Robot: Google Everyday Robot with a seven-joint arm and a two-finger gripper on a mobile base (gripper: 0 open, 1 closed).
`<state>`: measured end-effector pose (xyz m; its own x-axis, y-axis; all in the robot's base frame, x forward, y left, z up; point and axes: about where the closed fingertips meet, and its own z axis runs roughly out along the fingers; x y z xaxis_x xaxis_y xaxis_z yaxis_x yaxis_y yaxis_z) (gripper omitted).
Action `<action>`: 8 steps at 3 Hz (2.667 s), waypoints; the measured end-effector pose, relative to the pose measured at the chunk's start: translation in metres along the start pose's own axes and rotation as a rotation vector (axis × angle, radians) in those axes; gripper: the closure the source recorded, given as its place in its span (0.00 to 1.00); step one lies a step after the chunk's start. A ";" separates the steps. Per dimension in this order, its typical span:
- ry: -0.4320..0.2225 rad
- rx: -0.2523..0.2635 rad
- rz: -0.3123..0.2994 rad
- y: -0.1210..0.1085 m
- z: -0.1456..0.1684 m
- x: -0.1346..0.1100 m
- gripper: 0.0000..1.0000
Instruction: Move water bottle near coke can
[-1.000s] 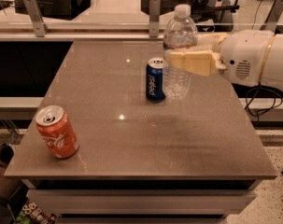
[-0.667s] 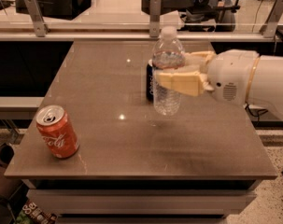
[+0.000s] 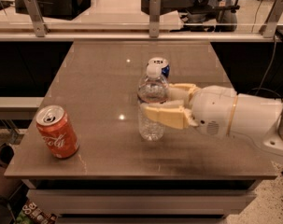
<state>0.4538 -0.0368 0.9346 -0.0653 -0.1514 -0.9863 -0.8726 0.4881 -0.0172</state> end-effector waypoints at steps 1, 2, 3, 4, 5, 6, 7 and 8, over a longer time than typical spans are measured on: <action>-0.017 -0.046 -0.006 0.015 0.009 0.011 1.00; 0.001 -0.079 -0.022 0.029 0.020 0.012 1.00; 0.020 -0.106 -0.032 0.045 0.031 0.009 1.00; 0.029 -0.133 -0.041 0.058 0.040 0.006 1.00; 0.024 -0.158 -0.045 0.066 0.047 0.003 1.00; 0.026 -0.160 -0.050 0.068 0.048 0.002 0.82; 0.029 -0.163 -0.055 0.070 0.050 0.001 0.57; 0.031 -0.166 -0.059 0.072 0.051 -0.001 0.35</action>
Offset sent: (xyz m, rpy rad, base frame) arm -0.0238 0.0458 -0.0197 -0.0290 -0.0017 0.1160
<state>0.4154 0.0425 0.9255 -0.0239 -0.2032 -0.9788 -0.9431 0.3294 -0.0454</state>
